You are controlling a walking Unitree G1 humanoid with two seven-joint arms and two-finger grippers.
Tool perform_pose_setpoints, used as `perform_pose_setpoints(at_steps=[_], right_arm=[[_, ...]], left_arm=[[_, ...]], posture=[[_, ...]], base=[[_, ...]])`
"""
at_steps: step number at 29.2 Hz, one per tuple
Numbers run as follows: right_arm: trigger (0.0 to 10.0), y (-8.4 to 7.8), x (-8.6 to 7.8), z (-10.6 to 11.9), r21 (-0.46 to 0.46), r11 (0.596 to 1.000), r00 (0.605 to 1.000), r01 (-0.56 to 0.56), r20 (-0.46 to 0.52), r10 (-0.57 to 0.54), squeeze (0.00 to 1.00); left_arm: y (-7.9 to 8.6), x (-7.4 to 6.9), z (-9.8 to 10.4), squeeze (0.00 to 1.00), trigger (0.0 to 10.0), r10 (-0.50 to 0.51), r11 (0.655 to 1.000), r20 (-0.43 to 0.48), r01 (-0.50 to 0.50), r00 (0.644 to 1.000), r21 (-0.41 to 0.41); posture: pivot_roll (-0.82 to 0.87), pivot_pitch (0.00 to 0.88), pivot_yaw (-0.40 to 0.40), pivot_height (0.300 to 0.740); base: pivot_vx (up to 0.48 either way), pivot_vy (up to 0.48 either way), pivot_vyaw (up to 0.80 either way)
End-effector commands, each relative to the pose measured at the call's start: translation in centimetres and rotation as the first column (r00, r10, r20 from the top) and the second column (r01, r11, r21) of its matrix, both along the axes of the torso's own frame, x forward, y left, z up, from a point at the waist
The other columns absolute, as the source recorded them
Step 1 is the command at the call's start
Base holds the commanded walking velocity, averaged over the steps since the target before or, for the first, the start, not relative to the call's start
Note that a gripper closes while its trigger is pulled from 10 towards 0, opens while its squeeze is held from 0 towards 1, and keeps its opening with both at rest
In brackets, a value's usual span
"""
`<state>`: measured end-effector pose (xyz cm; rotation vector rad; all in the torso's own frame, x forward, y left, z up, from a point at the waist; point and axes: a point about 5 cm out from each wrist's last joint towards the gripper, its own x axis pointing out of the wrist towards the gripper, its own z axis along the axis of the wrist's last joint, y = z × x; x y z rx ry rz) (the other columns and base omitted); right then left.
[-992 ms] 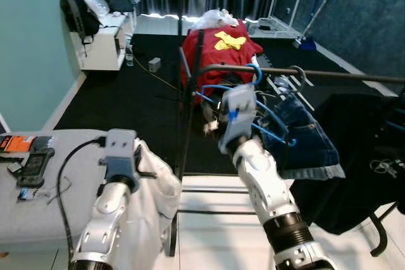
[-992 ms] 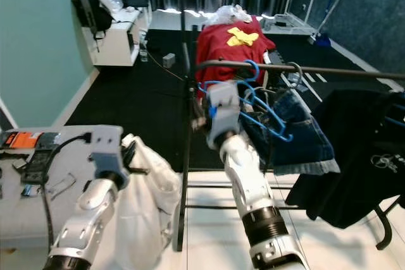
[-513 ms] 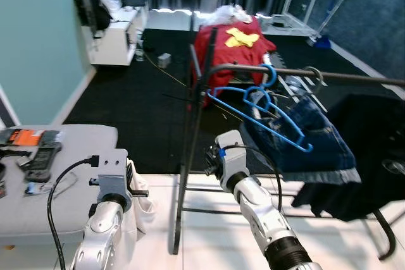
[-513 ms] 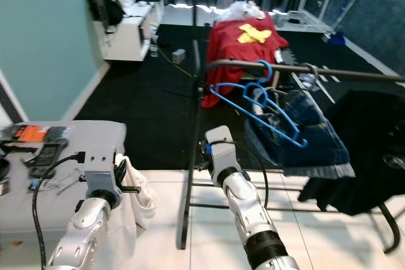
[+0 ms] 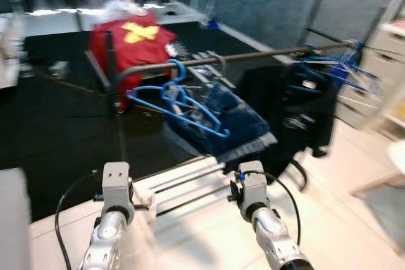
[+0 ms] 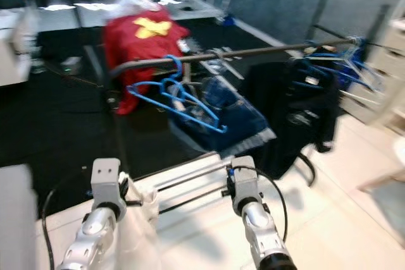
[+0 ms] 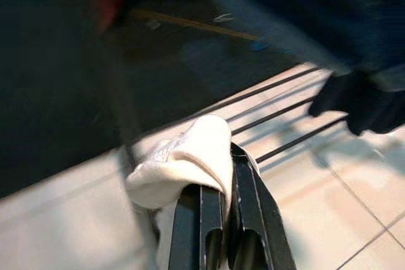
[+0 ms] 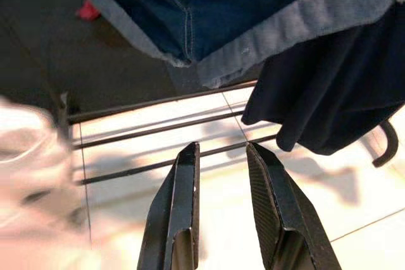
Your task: Hang hanger
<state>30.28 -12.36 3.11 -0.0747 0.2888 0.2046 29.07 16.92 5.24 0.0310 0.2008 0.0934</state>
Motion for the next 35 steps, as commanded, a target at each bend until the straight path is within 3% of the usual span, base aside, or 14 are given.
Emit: perform_pose_setpoints(at_steps=[1, 5, 8, 10, 11, 14, 15, 22, 29, 31, 35], right_arm=[[10.0, 0.0, 0.5, 0.6, 0.007, 1.0, 1.0, 0.0, 0.03, -0.001, 0.0], [10.0, -0.4, 0.8, 0.8, 0.018, 0.999, 0.998, 0.047, 0.036, -0.047, 0.0], [10.0, -0.5, 0.8, 0.8, 0.03, 0.998, 0.997, 0.063, 0.04, -0.064, 0.0], [10.0, -0.5, 0.8, 0.7, 0.037, 0.997, 0.996, 0.074, 0.044, -0.075, 0.0], [10.0, -0.4, 0.5, 0.4, 0.038, 0.996, 0.996, 0.078, 0.04, -0.08, 0.0], [10.0, -0.2, -0.1, -0.4, 0.031, 0.996, 0.996, 0.08, 0.024, -0.08, 0.0], [10.0, 0.0, -0.4, -0.7, 0.023, 0.997, 0.997, 0.073, 0.012, -0.073, 0.0], [10.0, 0.4, -0.9, -1.5, 0.008, 0.999, 0.998, 0.054, -0.026, -0.054, 0.0], [10.0, 0.5, -0.6, -1.4, -0.01, 0.999, 0.999, 0.031, -0.011, -0.031, 0.0], [10.0, 0.2, -0.3, -1.0, -0.021, 0.999, 0.999, 0.041, 0.012, -0.041, 0.0], [10.0, 0.1, -0.3, -1.0, -0.023, 0.999, 0.999, 0.042, 0.018, -0.042, 0.0]], left_arm=[[-0.8, 0.3, 0.9, 0.0, 10.0, -0.011, 1.0, 0.08, 0.01, 0.997, 0.02], [-1.1, 0.5, 0.7, 0.0, 10.0, 0.063, 0.998, 0.09, -0.064, 0.994, 0.004], [-1.3, 0.5, 0.7, 0.0, 10.0, 0.057, 0.998, 0.083, -0.058, 0.995, 0.016], [-1.6, 0.6, 0.5, 0.0, 10.0, 0.0, 1.0, 0.058, -0.001, 0.998, 0.018], [-2.1, 0.6, 0.5, 0.0, 10.0, -0.087, 0.995, 0.056, 0.089, 0.995, -0.042], [-2.5, 0.3, 0.1, 0.0, 10.0, -0.155, 0.982, 0.033, 0.158, 0.987, -0.106], [-2.2, 0.2, -0.6, 0.0, 10.0, -0.123, 0.983, -0.009, 0.12, 0.992, -0.135], [-2.0, 0.0, -1.7, 0.0, 10.0, -0.087, 0.986, -0.076, 0.075, 0.993, -0.151], [-1.9, 0.3, -1.1, 0.0, 10.0, -0.082, 0.988, -0.041, 0.076, 0.996, -0.134], [-1.8, 0.4, -0.7, 0.0, 10.0, -0.075, 0.979, -0.024, 0.069, 0.997, -0.193], [-1.8, 0.5, -0.7, 0.0, 10.0, -0.073, 0.974, -0.02, 0.067, 0.997, -0.218]], posture=[[-0.02, 0.0, -0.006, 0.74], [-0.02, 0.0, 0.002, 0.74], [-0.02, 0.0, 0.01, 0.74], [-0.02, 0.0, 0.017, 0.74], [-0.02, 0.0, 0.021, 0.74], [-0.01, 0.0, 0.01, 0.74], [-0.01, 0.0, 0.002, 0.74], [0.0, 0.0, -0.013, 0.74], [0.01, 0.0, -0.003, 0.74], [-0.01, 0.0, 0.032, 0.74], [-0.01, 0.0, 0.035, 0.74]], base=[[0.0, 0.0, -0.8], [0.0, 0.0, -0.8], [0.0, 0.0, -0.8], [0.0, 0.0, -0.8], [0.0, 0.0, -0.8], [0.0, 0.0, -0.8], [0.0, 0.0, -0.8], [0.0, 0.0, -0.8], [0.0, 0.0, -0.8], [0.0, 0.0, -0.8], [0.0, 0.0, -0.8]])
